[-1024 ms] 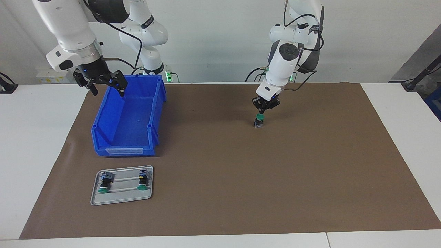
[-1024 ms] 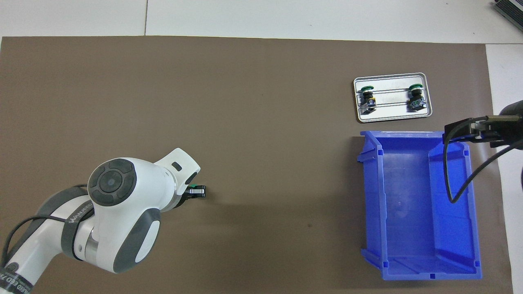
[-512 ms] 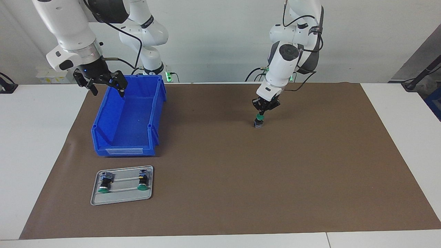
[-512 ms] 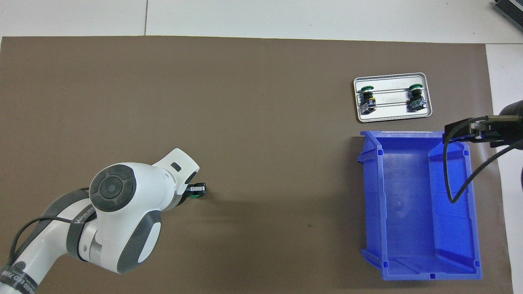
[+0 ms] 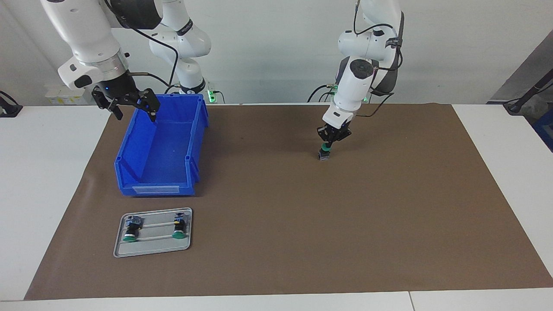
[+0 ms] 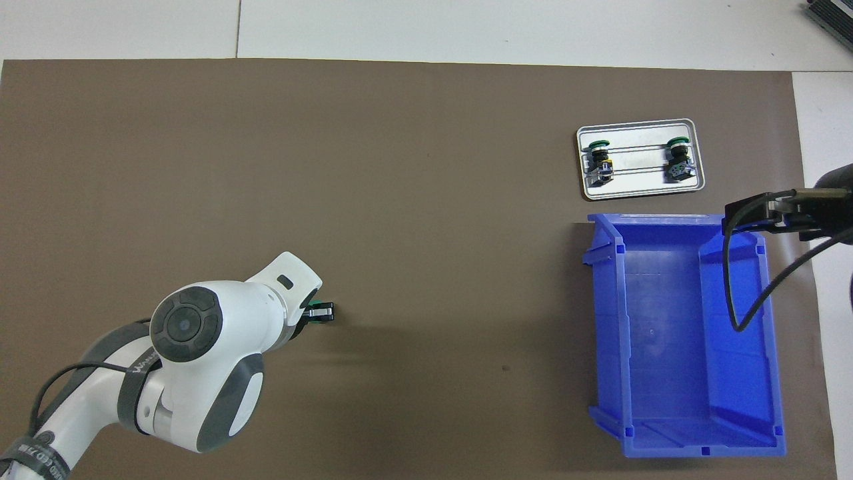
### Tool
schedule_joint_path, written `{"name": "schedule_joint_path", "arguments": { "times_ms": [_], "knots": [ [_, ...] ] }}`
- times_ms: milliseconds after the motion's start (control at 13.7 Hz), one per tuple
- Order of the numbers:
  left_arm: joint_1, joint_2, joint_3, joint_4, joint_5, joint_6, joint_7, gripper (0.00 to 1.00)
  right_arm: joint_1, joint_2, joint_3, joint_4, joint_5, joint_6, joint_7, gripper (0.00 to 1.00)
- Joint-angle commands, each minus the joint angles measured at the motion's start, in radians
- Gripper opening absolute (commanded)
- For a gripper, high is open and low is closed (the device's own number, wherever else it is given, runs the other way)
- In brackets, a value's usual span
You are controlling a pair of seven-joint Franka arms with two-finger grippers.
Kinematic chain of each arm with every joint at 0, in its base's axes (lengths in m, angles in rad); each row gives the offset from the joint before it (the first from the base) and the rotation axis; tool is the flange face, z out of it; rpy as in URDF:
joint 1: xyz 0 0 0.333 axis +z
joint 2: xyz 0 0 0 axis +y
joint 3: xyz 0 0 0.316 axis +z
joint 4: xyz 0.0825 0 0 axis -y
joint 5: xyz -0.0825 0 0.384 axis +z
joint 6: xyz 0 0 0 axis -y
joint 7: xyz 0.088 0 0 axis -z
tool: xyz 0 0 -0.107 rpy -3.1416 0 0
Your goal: Place and press button with both arms
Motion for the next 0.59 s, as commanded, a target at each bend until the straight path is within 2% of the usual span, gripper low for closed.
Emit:
{"name": "schedule_joint_path", "arguments": {
  "times_ms": [0,146,293,512],
  "knots": [
    [-0.019,-0.003,0.009,-0.067,0.018,0.075,-0.016,0.00,-0.002,0.001,0.003,0.010,0.007,-0.015,0.006,1.00],
    [-0.019,0.003,0.009,-0.042,0.018,0.061,-0.016,0.00,-0.002,0.001,0.003,0.010,0.007,-0.015,0.006,1.00],
    [-0.017,0.039,0.011,0.063,0.018,-0.021,-0.022,0.00,-0.002,0.001,0.003,0.010,0.007,-0.017,0.006,1.00],
    [0.024,0.079,0.020,0.267,0.018,-0.221,-0.008,0.00,-0.001,-0.001,0.010,0.010,0.007,-0.017,0.000,1.00]
  ]
}}
